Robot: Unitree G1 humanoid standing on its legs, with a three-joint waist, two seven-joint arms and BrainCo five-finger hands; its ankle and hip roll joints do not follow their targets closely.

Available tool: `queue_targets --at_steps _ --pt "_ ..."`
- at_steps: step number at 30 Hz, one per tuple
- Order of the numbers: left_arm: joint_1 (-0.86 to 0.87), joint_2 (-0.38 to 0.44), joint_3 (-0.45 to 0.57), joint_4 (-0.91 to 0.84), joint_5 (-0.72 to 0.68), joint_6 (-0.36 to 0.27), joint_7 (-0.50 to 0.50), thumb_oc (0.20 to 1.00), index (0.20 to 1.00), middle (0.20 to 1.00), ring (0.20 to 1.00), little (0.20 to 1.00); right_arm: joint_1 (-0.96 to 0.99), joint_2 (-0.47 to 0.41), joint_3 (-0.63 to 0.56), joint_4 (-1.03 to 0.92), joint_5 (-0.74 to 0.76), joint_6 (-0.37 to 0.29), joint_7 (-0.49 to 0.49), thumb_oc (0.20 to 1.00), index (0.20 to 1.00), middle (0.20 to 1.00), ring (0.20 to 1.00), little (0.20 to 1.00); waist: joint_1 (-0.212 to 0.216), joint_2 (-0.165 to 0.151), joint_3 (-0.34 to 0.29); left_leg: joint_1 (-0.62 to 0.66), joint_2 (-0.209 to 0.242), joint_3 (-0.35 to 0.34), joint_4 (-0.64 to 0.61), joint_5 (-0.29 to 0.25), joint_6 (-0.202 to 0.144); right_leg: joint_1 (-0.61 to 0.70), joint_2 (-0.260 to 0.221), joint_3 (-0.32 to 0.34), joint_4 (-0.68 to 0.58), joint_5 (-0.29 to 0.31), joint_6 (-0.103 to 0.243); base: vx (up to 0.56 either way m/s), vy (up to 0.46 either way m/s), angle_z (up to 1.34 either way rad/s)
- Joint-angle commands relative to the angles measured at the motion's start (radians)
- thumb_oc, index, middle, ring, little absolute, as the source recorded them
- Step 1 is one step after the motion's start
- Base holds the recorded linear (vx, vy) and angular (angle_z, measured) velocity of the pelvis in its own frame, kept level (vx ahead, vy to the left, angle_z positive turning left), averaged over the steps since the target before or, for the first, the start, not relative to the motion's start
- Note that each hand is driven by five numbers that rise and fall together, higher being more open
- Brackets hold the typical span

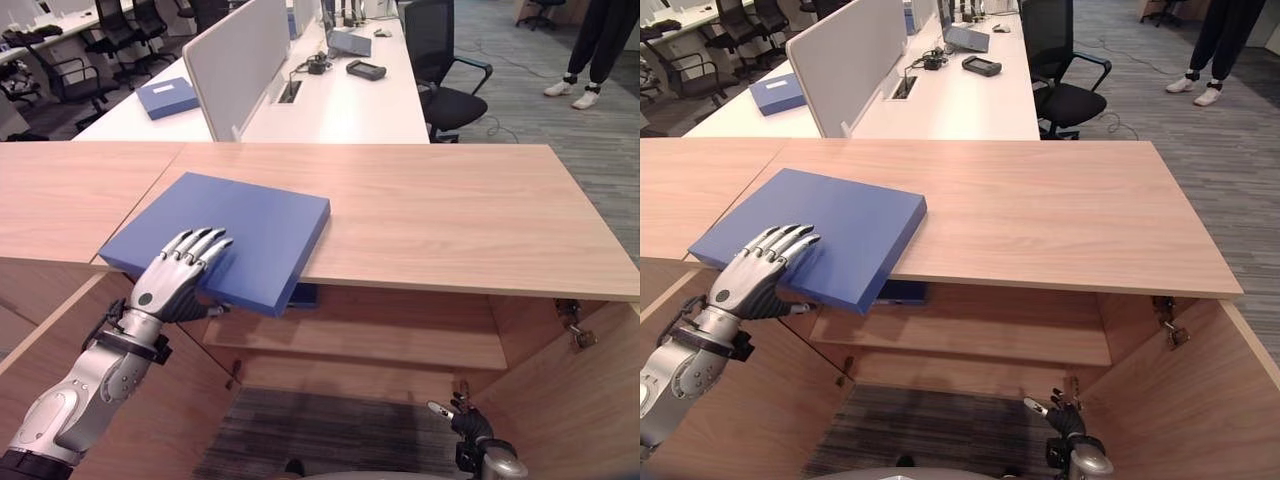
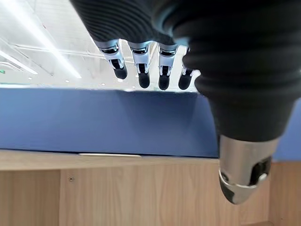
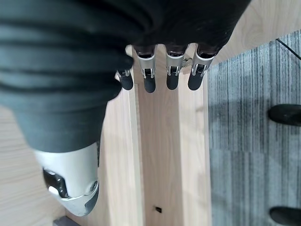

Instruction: Put the empty folder in the office cabinet

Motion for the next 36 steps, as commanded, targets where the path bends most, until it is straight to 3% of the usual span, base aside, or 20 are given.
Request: queue_targets --at_steps 1,29,30,32,33,34,36 --pt "-0.120 0.004 0.019 0.020 0.026 0.012 0.017 1.000 1.000 1.000 1.000 1.000 -0.094 0.009 -0.002 -0.004 0.022 -0.023 -0.002 1.000 1.000 1.000 1.000 1.000 -0.003 -0.034 0.036 0.074 0.075 0.008 0.021 -0.101 -0.061 0.045 -0.036 0.028 0.021 -0.087 0.072 0.00 0.000 0.00" --pt "-0.158 -0.031 -0.022 0.069 0.082 0.045 0.045 1.000 1.000 1.000 1.000 1.000 -0.097 0.016 0.000 0.000 0.023 -0.020 -0.010 1.000 1.000 1.000 1.000 1.000 -0.011 -0.037 0.032 0.074 0.078 0.012 0.019 -0.102 -0.061 0.038 -0.033 0.034 0.022 -0.084 0.072 0.00 0.000 0.00" --pt "-0.159 -0.032 -0.021 0.070 0.084 0.046 0.046 0.944 0.944 0.944 0.944 0.944 -0.097 0.016 0.001 0.000 0.023 -0.020 -0.011 1.000 1.000 1.000 1.000 1.000 -0.011 -0.037 0.032 0.074 0.079 0.012 0.019 -0.102 -0.061 0.037 -0.033 0.035 0.022 -0.084 0.072 0.00 0.000 0.00" --pt "-0.161 -0.032 -0.023 0.071 0.085 0.048 0.046 0.567 0.567 0.567 0.567 0.567 -0.096 0.015 0.001 -0.001 0.022 -0.020 -0.011 1.000 1.000 1.000 1.000 1.000 -0.011 -0.038 0.032 0.073 0.080 0.012 0.019 -0.101 -0.062 0.037 -0.033 0.036 0.021 -0.084 0.072 0.00 0.000 0.00" --pt "-0.161 -0.031 -0.023 0.071 0.085 0.048 0.046 0.420 0.420 0.420 0.420 0.420 -0.096 0.015 0.001 -0.002 0.022 -0.020 -0.011 1.000 1.000 1.000 1.000 1.000 -0.011 -0.038 0.032 0.073 0.080 0.012 0.019 -0.101 -0.062 0.036 -0.033 0.036 0.021 -0.084 0.072 0.00 0.000 0.00" --pt "-0.161 -0.032 -0.024 0.072 0.086 0.048 0.046 0.200 0.200 0.200 0.200 0.200 -0.097 0.016 0.001 0.000 0.022 -0.020 -0.011 1.000 1.000 1.000 1.000 1.000 -0.011 -0.038 0.032 0.073 0.080 0.012 0.019 -0.100 -0.062 0.036 -0.033 0.036 0.021 -0.083 0.072 0.00 0.000 0.00" --pt "-0.162 -0.032 -0.027 0.072 0.087 0.047 0.045 0.200 0.200 0.200 0.200 0.200 -0.098 0.017 0.002 0.002 0.024 -0.020 -0.011 1.000 1.000 1.000 1.000 1.000 -0.011 -0.039 0.032 0.072 0.079 0.012 0.019 -0.101 -0.062 0.035 -0.032 0.037 0.021 -0.084 0.072 0.00 0.000 0.00"
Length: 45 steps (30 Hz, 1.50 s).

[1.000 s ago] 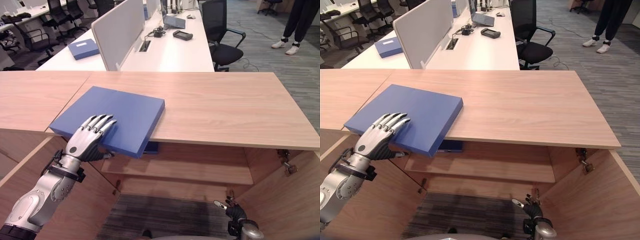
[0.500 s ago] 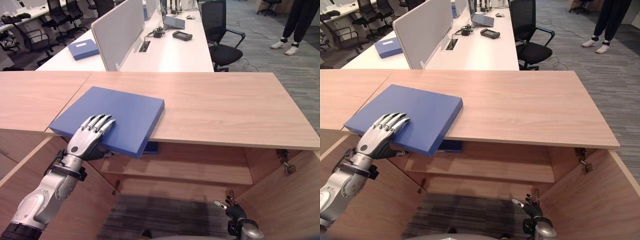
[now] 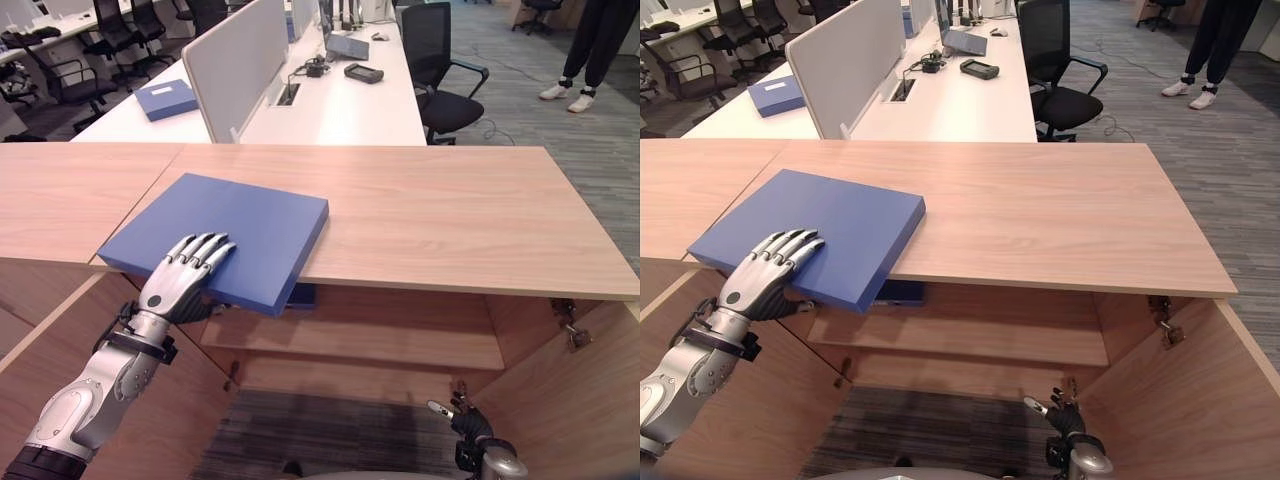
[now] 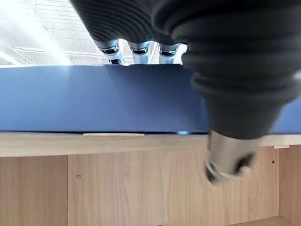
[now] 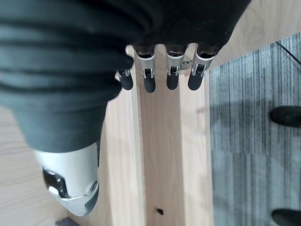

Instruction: Put the empty folder in the office cabinet

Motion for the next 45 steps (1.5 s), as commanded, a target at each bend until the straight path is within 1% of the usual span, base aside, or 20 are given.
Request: queue_targets --at_steps 1,26,27,31,33,34,37,39,40,41,43,44,45 --pt "-0.121 0.009 0.012 0.032 0.020 0.007 0.027 0.200 0.200 0.200 0.200 0.200 -0.095 0.017 0.001 0.003 0.025 -0.021 -0.010 1.000 1.000 1.000 1.000 1.000 -0.009 -0.034 0.038 0.071 0.076 0.011 0.019 -0.101 -0.060 0.037 -0.036 0.034 0.021 -0.085 0.073 0.00 0.000 0.00" --pt "-0.129 0.008 0.019 0.030 0.005 0.010 0.031 0.200 0.200 0.200 0.200 0.200 -0.096 0.016 -0.005 0.004 0.023 -0.021 -0.013 1.000 1.000 1.000 1.000 1.000 -0.010 -0.033 0.033 0.072 0.074 0.010 0.019 -0.102 -0.060 0.039 -0.039 0.029 0.025 -0.088 0.074 0.00 0.000 0.00" --pt "-0.139 -0.004 0.063 0.018 -0.032 0.022 0.059 0.200 0.200 0.200 0.200 0.200 -0.092 0.022 -0.006 0.005 0.025 -0.021 -0.015 1.000 1.000 1.000 1.000 1.000 -0.007 -0.033 0.029 0.072 0.073 0.009 0.019 -0.101 -0.060 0.042 -0.039 0.024 0.026 -0.089 0.073 0.00 0.000 0.00" --pt "-0.164 -0.018 0.109 0.016 -0.074 0.035 0.095 0.200 0.200 0.200 0.200 0.200 -0.098 0.027 -0.002 0.014 0.029 -0.023 -0.018 1.000 1.000 1.000 1.000 1.000 -0.008 -0.034 0.028 0.072 0.071 0.007 0.019 -0.100 -0.061 0.046 -0.038 0.022 0.025 -0.090 0.072 0.00 0.000 0.00" --pt "-0.186 -0.023 0.140 0.010 -0.104 0.040 0.123 0.200 0.200 0.200 0.200 0.200 -0.101 0.031 0.001 0.021 0.033 -0.025 -0.018 1.000 1.000 1.000 1.000 1.000 -0.007 -0.034 0.025 0.072 0.070 0.007 0.018 -0.100 -0.061 0.047 -0.039 0.020 0.024 -0.090 0.071 0.00 0.000 0.00" --pt "-0.219 -0.031 0.168 0.006 -0.145 0.043 0.157 0.200 0.200 0.200 0.200 0.200 -0.106 0.037 0.007 0.027 0.040 -0.030 -0.020 1.000 1.000 1.000 1.000 1.000 -0.007 -0.035 0.022 0.072 0.069 0.006 0.018 -0.099 -0.062 0.047 -0.039 0.019 0.024 -0.089 0.071 0.00 0.000 0.00" --pt "-0.249 -0.037 0.190 -0.004 -0.185 0.040 0.179 0.200 0.200 0.200 0.200 0.200 -0.114 0.040 0.012 0.033 0.042 -0.032 -0.020 1.000 1.000 1.000 1.000 1.000 -0.007 -0.037 0.022 0.070 0.069 0.005 0.019 -0.099 -0.062 0.047 -0.040 0.020 0.024 -0.089 0.070 0.00 0.000 0.00" --pt "-0.288 -0.040 0.211 -0.012 -0.227 0.034 0.203 0.200 0.200 0.200 0.200 0.200 -0.120 0.041 0.020 0.038 0.043 -0.034 -0.021 1.000 1.000 1.000 1.000 1.000 -0.008 -0.037 0.019 0.069 0.068 0.004 0.019 -0.099 -0.063 0.047 -0.040 0.019 0.023 -0.088 0.069 0.00 0.000 0.00" --pt "-0.314 -0.043 0.232 -0.028 -0.271 0.022 0.213 0.200 0.200 0.200 0.200 0.200 -0.125 0.042 0.024 0.038 0.044 -0.036 -0.018 1.000 1.000 1.000 1.000 1.000 -0.007 -0.037 0.016 0.070 0.067 0.003 0.019 -0.099 -0.063 0.048 -0.040 0.018 0.023 -0.089 0.068 0.00 0.000 0.00" --pt "-0.313 -0.043 0.233 -0.029 -0.271 0.022 0.212 0.200 0.200 0.200 0.200 0.200 -0.126 0.042 0.024 0.038 0.044 -0.036 -0.018 1.000 1.000 1.000 1.000 1.000 -0.008 -0.037 0.017 0.070 0.067 0.003 0.019 -0.099 -0.063 0.048 -0.040 0.018 0.023 -0.089 0.068 0.00 0.000 0.00" --pt "-0.341 -0.052 0.251 -0.045 -0.327 0.006 0.220 0.200 0.200 0.200 0.200 0.200 -0.130 0.041 0.028 0.037 0.044 -0.038 -0.013 1.000 1.000 1.000 1.000 1.000 -0.007 -0.037 0.013 0.068 0.067 0.002 0.020 -0.099 -0.064 0.048 -0.040 0.016 0.023 -0.090 0.068 0.00 0.000 0.00" --pt "-0.377 -0.064 0.259 -0.049 -0.398 -0.011 0.226 0.200 0.200 0.200 0.200 0.200 -0.130 0.038 0.034 0.037 0.043 -0.038 -0.010 1.000 1.000 1.000 1.000 1.000 -0.009 -0.037 0.008 0.068 0.066 0.002 0.020 -0.098 -0.064 0.049 -0.042 0.014 0.025 -0.090 0.068 0.00 0.000 0.00" --pt "-0.400 -0.065 0.256 -0.054 -0.436 -0.020 0.222 0.200 0.200 0.200 0.200 0.200 -0.135 0.039 0.038 0.041 0.045 -0.038 -0.007 1.000 1.000 1.000 1.000 1.000 -0.010 -0.036 0.009 0.067 0.066 0.002 0.020 -0.098 -0.064 0.049 -0.042 0.014 0.026 -0.090 0.068 0.00 0.000 0.00"
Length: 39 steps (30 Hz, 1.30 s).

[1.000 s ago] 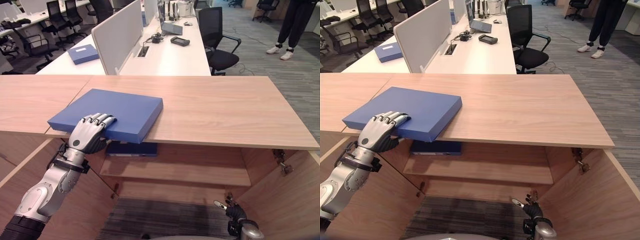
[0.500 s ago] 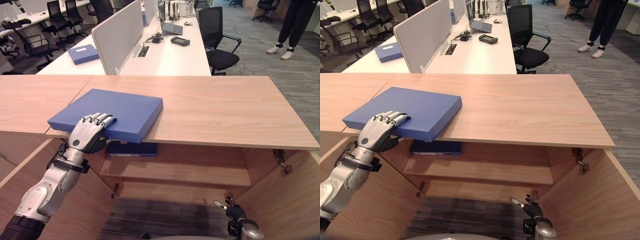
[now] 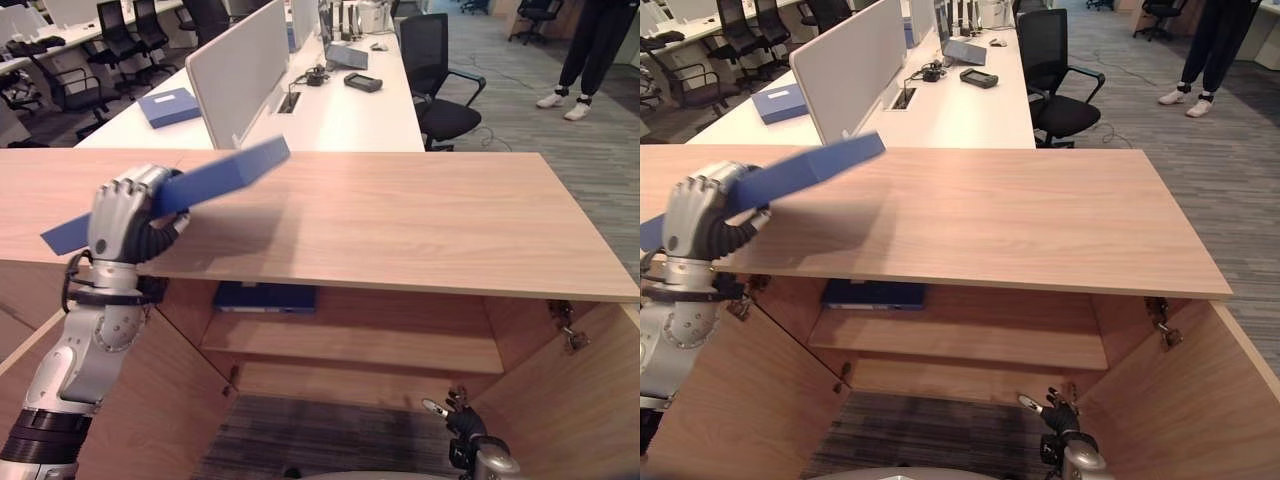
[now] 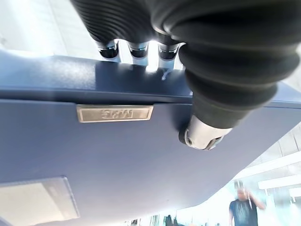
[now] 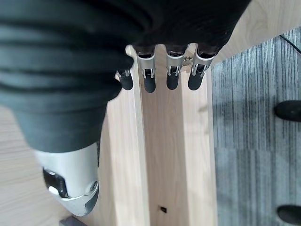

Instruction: Put the empty folder in the office cabinet

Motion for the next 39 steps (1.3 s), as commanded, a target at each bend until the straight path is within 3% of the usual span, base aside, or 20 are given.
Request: queue_targets --at_steps 1,3,7,8,10,17,23,28,39 --pt "-0.205 0.000 0.087 -0.049 -0.199 -0.068 0.065 0.200 0.200 0.200 0.200 0.200 -0.107 0.011 0.032 0.005 0.042 -0.038 0.013 1.000 1.000 1.000 1.000 1.000 -0.010 -0.035 0.030 0.069 0.065 0.004 0.014 -0.098 -0.063 0.048 -0.043 0.016 0.027 -0.092 0.070 -0.02 -0.009 0.05" --pt "-0.214 -0.003 0.095 -0.061 -0.235 -0.078 0.064 0.200 0.200 0.200 0.200 0.200 -0.110 0.010 0.032 0.006 0.042 -0.038 0.015 1.000 1.000 1.000 1.000 1.000 -0.010 -0.035 0.030 0.068 0.065 0.003 0.014 -0.098 -0.063 0.047 -0.044 0.014 0.027 -0.091 0.070 -0.01 -0.004 0.06" --pt "-0.248 -0.032 0.106 -0.115 -0.511 -0.169 0.003 0.200 0.200 0.200 0.200 0.200 -0.122 0.013 0.047 0.017 0.044 -0.031 0.031 1.000 1.000 1.000 1.000 1.000 -0.005 -0.032 0.023 0.065 0.063 0.003 0.015 -0.097 -0.063 0.047 -0.047 0.012 0.023 -0.086 0.069 0.00 0.000 0.00" --pt "-0.248 -0.032 0.106 -0.115 -0.511 -0.169 0.003 0.200 0.200 0.200 0.200 0.200 -0.122 0.013 0.047 0.017 0.044 -0.031 0.031 1.000 1.000 1.000 1.000 1.000 -0.005 -0.032 0.023 0.065 0.063 0.003 0.015 -0.097 -0.063 0.047 -0.047 0.012 0.023 -0.086 0.069 0.00 0.000 0.00" --pt "-0.236 -0.063 0.105 -0.141 -0.706 -0.209 -0.096 0.200 0.200 0.200 0.200 0.200 -0.126 0.014 0.052 0.020 0.040 -0.023 0.041 1.000 1.000 1.000 1.000 1.000 -0.001 -0.030 0.021 0.064 0.061 0.005 0.015 -0.098 -0.061 0.046 -0.047 0.012 0.022 -0.085 0.067 0.00 0.000 0.00" --pt "-0.167 -0.149 0.072 -0.216 -1.135 -0.203 -0.367 0.200 0.200 0.200 0.200 0.200 -0.137 0.022 0.050 0.025 0.041 -0.003 0.063 1.000 1.000 1.000 1.000 1.000 0.005 -0.027 0.024 0.059 0.057 0.004 0.013 -0.095 -0.059 0.044 -0.050 0.013 0.018 -0.078 0.068 0.00 0.000 0.00" --pt "-0.091 -0.145 0.099 -0.241 -1.337 -0.179 -0.501 0.200 0.200 0.200 0.200 0.200 -0.140 0.028 0.054 0.058 0.035 0.006 0.086 1.000 1.000 1.000 1.000 1.000 0.012 -0.027 0.021 0.058 0.056 0.006 0.014 -0.095 -0.056 0.042 -0.049 0.018 0.016 -0.076 0.066 0.00 0.000 0.00" --pt "0.016 0.011 0.133 -0.200 -1.629 -0.062 -0.695 0.200 0.200 0.200 0.200 0.200 -0.156 0.021 0.064 0.116 0.006 0.015 0.114 1.000 1.000 1.000 1.000 1.000 0.027 -0.018 0.018 0.056 0.057 0.006 0.017 -0.089 -0.056 0.043 -0.048 0.024 0.017 -0.074 0.068 -0.02 -0.001 -0.02" --pt "0.033 0.214 -0.005 -0.207 -1.716 0.041 -0.790 0.200 0.200 0.200 0.200 0.200 -0.210 0.015 0.111 0.157 -0.002 0.019 0.121 1.000 1.000 1.000 1.000 1.000 0.037 -0.016 0.016 0.050 0.054 0.002 0.018 -0.082 -0.051 0.040 -0.053 0.016 0.024 -0.065 0.074 0.00 0.000 0.00"
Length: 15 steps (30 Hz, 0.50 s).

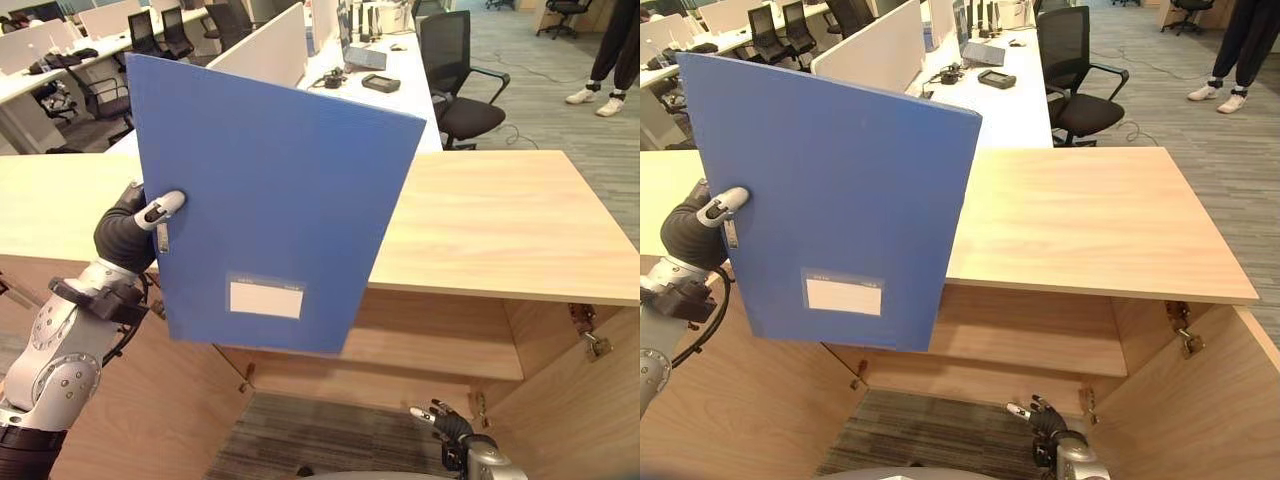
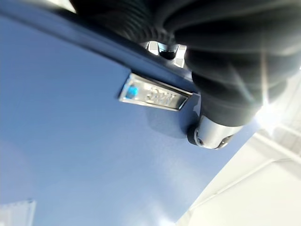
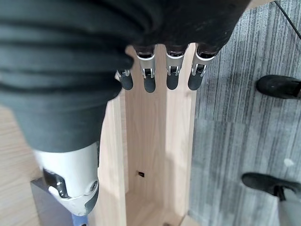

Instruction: Put the empty folder in the office cabinet

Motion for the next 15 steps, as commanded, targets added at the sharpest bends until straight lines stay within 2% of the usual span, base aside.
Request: queue_targets --at_steps 1,6,8,13,14,15 --pt "-0.080 0.061 0.004 -0.049 -0.079 -0.024 -0.016 0.200 0.200 0.200 0.200 0.200 -0.106 0.017 0.039 -0.003 0.000 -0.012 0.008 1.000 1.000 1.000 1.000 1.000 0.000 -0.063 0.028 0.061 0.055 0.012 0.025 -0.083 -0.049 0.038 -0.053 0.027 0.024 -0.065 0.075 0.00 0.000 0.00" --pt "-0.069 0.083 -0.030 -0.061 -0.084 -0.005 -0.020 0.200 0.200 0.200 0.200 0.200 -0.109 0.012 0.041 -0.003 0.006 -0.014 0.003 1.000 1.000 1.000 1.000 1.000 0.002 -0.066 0.031 0.061 0.055 0.011 0.028 -0.085 -0.048 0.039 -0.054 0.027 0.025 -0.065 0.077 0.00 0.000 0.00" --pt "-0.037 0.087 -0.034 -0.070 -0.045 -0.007 -0.013 0.200 0.200 0.200 0.200 0.200 -0.108 0.011 0.044 -0.012 0.015 -0.014 0.002 1.000 1.000 1.000 1.000 1.000 0.006 -0.070 0.033 0.062 0.055 0.012 0.029 -0.086 -0.048 0.038 -0.054 0.029 0.026 -0.065 0.077 0.00 0.000 0.00" --pt "0.022 0.017 -0.038 -0.045 0.070 -0.032 0.028 0.200 0.200 0.200 0.200 0.200 -0.090 -0.003 0.048 -0.094 0.029 -0.016 0.014 1.000 1.000 1.000 1.000 1.000 0.008 -0.078 0.039 0.061 0.056 0.015 0.031 -0.088 -0.048 0.035 -0.057 0.030 0.028 -0.065 0.077 0.00 0.000 0.00" --pt "0.039 0.004 -0.034 -0.043 0.089 -0.030 0.028 0.200 0.200 0.200 0.200 0.200 -0.083 -0.011 0.052 -0.126 0.035 -0.016 0.026 1.000 1.000 1.000 1.000 1.000 0.008 -0.081 0.040 0.061 0.056 0.016 0.032 -0.088 -0.048 0.034 -0.056 0.031 0.028 -0.065 0.077 0.00 0.000 0.00" --pt "0.059 -0.018 -0.039 -0.018 0.121 -0.016 0.004 0.200 0.200 0.200 0.200 0.200 -0.062 -0.037 0.066 -0.221 0.083 -0.015 0.085 1.000 1.000 1.000 1.000 1.000 0.008 -0.085 0.043 0.061 0.058 0.018 0.032 -0.088 -0.049 0.032 -0.057 0.031 0.029 -0.066 0.077 0.00 0.000 0.00"
